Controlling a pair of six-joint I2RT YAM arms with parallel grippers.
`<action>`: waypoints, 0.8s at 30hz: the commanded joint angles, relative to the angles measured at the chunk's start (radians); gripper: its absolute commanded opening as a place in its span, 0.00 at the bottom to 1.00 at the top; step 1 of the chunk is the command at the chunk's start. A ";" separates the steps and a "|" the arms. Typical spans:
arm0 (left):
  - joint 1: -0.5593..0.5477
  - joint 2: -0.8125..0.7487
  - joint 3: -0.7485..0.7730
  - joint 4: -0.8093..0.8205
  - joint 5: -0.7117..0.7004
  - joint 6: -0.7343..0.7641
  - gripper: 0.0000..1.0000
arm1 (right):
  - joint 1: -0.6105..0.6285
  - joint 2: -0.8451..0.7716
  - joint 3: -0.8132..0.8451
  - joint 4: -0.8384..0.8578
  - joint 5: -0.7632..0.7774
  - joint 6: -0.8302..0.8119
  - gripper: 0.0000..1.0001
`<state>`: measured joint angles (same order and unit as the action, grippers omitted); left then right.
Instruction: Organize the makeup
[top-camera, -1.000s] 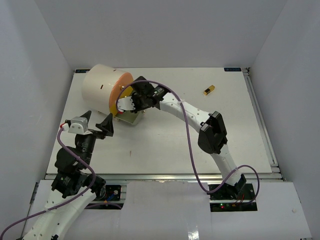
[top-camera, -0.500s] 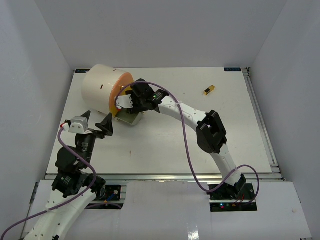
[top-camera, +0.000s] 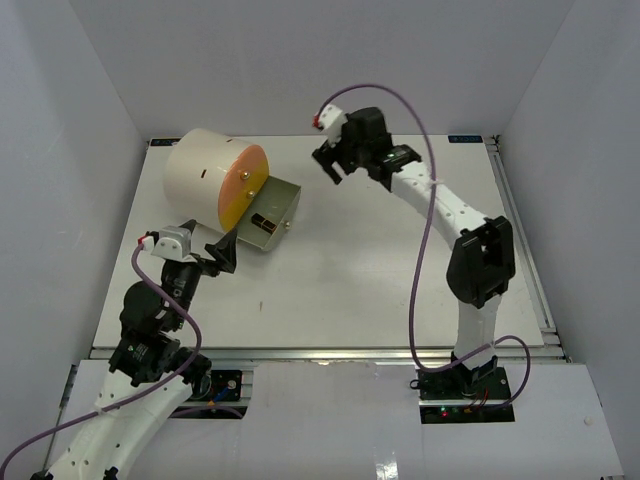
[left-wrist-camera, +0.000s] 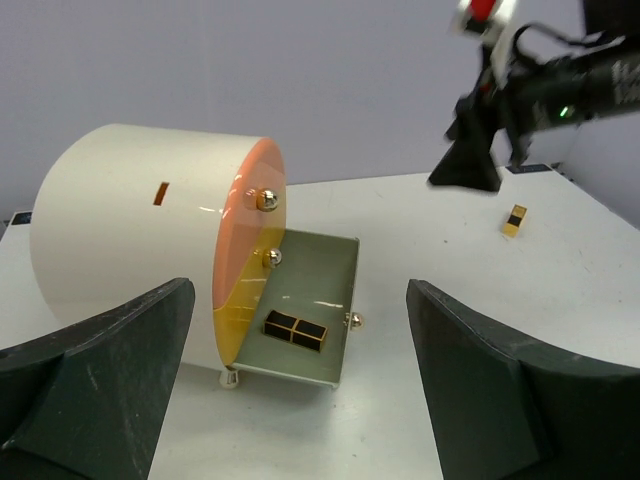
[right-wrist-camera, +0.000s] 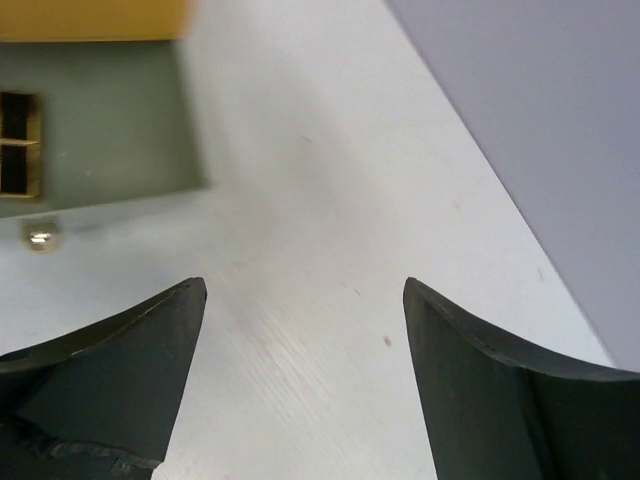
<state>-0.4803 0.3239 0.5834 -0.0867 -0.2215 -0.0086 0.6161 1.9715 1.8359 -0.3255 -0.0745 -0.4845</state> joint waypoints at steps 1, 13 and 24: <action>0.008 0.034 0.013 -0.014 0.077 -0.010 0.98 | -0.165 -0.077 -0.131 0.077 -0.021 0.398 0.95; 0.012 0.059 0.012 -0.017 0.093 -0.011 0.98 | -0.373 0.061 -0.088 -0.004 0.535 0.934 0.90; 0.022 0.093 0.013 -0.016 0.095 -0.011 0.98 | -0.432 0.297 0.110 -0.056 0.596 0.995 0.91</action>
<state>-0.4690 0.3961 0.5833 -0.1041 -0.1419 -0.0124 0.1938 2.2282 1.8539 -0.3765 0.4707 0.4529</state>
